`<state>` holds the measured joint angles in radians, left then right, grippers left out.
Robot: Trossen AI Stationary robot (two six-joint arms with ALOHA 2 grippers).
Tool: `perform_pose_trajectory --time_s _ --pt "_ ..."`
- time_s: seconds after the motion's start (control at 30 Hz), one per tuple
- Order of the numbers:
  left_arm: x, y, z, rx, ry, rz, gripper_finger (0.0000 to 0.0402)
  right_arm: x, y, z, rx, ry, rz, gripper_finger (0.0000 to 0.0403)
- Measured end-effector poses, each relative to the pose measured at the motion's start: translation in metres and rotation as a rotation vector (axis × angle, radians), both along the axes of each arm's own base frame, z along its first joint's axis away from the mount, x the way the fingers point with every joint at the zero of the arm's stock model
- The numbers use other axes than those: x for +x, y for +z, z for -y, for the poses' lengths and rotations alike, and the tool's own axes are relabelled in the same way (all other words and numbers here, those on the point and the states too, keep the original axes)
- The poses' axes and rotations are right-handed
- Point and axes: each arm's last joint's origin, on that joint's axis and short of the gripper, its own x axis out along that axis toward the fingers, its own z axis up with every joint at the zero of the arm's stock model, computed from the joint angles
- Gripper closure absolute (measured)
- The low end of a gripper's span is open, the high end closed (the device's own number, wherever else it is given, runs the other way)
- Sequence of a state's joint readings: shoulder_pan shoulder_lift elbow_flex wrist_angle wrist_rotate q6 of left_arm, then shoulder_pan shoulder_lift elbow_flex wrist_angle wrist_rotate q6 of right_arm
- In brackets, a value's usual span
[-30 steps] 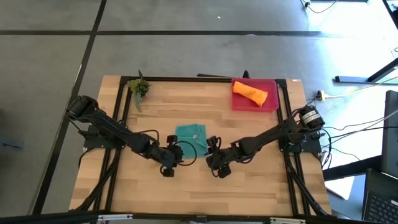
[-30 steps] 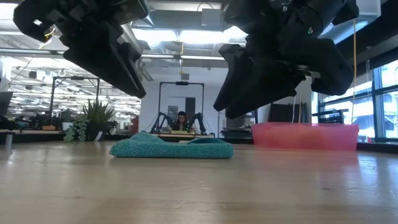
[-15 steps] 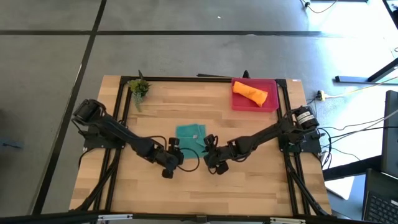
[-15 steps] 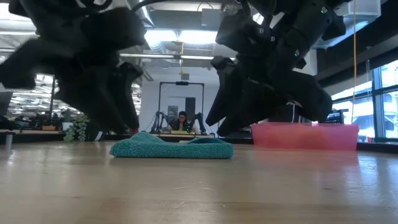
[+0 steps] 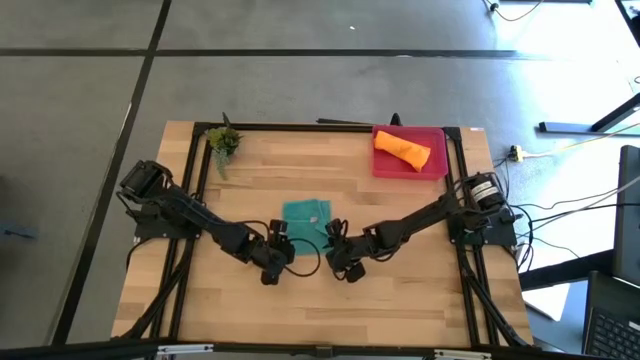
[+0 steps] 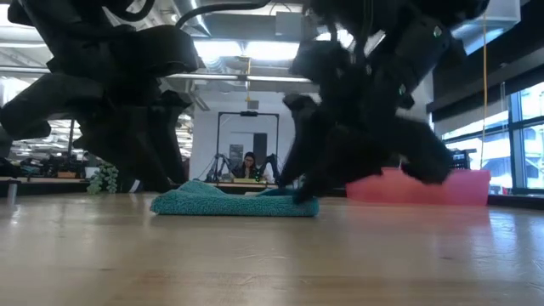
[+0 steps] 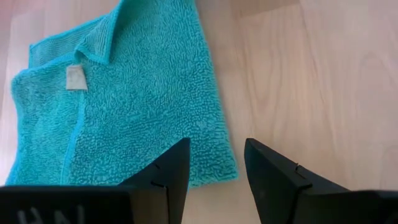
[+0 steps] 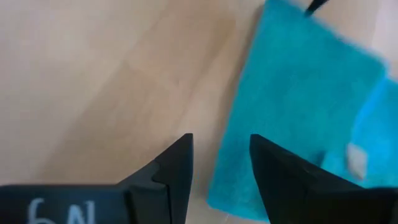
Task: Roll microfiber towels into tight, uniform cylinder then place into a basket
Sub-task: Roll the folded blue microfiber towel
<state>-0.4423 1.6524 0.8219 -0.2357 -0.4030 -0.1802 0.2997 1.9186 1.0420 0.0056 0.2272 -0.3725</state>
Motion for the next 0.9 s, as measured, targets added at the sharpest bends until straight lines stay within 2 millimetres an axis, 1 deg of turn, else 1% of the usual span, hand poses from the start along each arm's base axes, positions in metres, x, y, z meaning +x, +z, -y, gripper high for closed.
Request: perform_pose_trajectory --time_s 0.07,0.13,0.27,0.43,0.53,0.63,0.7,0.77,0.87,0.9 --pt "0.0 0.0 0.0 0.0 0.001 -0.001 0.0259 0.0 -0.008 0.002 -0.029 -0.018 -0.023 0.0243" --pt "0.0 0.0 0.0 0.001 0.001 -0.003 0.0259 0.001 -0.012 0.003 -0.056 -0.04 -0.023 0.0243" --pt "0.0 -0.008 -0.001 0.014 0.005 -0.033 0.026 0.001 -0.014 0.003 -0.054 -0.049 -0.024 0.0243" --pt "0.004 -0.023 0.001 0.025 0.029 -0.061 0.026 0.002 -0.014 0.005 -0.022 -0.09 -0.023 0.0244" --pt "0.004 -0.029 0.001 0.028 0.051 -0.076 0.026 0.002 -0.014 0.006 -0.002 -0.112 -0.024 0.025" --pt "0.004 -0.031 0.001 0.033 0.053 -0.082 0.0261 0.002 -0.015 0.007 0.02 -0.134 -0.026 0.0273" --pt "0.004 -0.031 0.001 0.032 0.056 -0.085 0.027 0.002 -0.015 0.007 0.032 -0.146 -0.028 0.0298" --pt "0.004 -0.032 0.001 0.028 0.054 -0.088 0.0288 0.002 -0.015 0.007 0.035 -0.149 -0.029 0.0329" --pt "0.004 -0.032 0.001 0.011 0.063 -0.09 0.0329 0.002 -0.016 0.007 0.049 -0.138 -0.037 0.0382" --pt "0.004 -0.032 0.001 0.005 0.068 -0.089 0.0344 0.002 -0.016 0.007 0.053 -0.133 -0.038 0.039"
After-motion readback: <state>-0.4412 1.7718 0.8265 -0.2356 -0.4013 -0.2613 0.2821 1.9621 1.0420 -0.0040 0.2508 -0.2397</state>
